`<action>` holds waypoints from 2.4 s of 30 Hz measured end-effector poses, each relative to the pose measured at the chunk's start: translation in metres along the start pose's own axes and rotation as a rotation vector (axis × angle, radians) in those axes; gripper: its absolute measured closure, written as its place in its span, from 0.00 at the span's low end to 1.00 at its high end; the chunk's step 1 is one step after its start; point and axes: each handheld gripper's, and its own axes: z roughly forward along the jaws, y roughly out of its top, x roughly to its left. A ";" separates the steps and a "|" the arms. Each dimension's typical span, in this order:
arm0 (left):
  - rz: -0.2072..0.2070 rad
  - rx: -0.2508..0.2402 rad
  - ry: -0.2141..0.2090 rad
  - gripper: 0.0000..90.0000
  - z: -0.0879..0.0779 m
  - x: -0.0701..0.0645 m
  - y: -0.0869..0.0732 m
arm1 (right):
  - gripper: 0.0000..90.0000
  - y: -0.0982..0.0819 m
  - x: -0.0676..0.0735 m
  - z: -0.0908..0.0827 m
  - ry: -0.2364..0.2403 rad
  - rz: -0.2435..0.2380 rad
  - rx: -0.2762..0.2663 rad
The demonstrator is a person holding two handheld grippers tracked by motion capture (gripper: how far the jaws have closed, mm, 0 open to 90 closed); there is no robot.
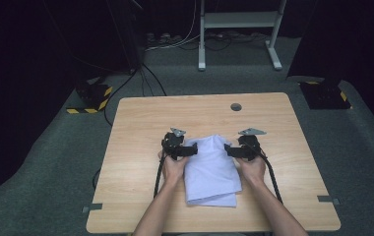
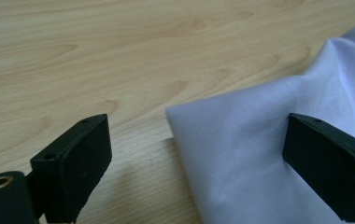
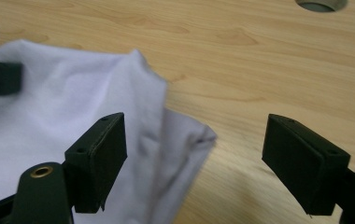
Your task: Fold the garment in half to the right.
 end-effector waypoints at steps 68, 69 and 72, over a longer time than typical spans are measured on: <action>0.134 0.052 -0.132 0.03 -0.046 -0.030 -0.057 | 0.20 -0.059 0.046 -0.036 0.117 -0.193 0.065; 0.133 0.046 -0.131 0.03 -0.047 -0.029 -0.058 | 0.19 -0.060 0.044 -0.037 0.114 -0.196 0.064; 0.131 0.030 -0.128 0.04 -0.054 -0.029 -0.060 | 0.20 -0.062 0.038 -0.044 0.110 -0.185 0.058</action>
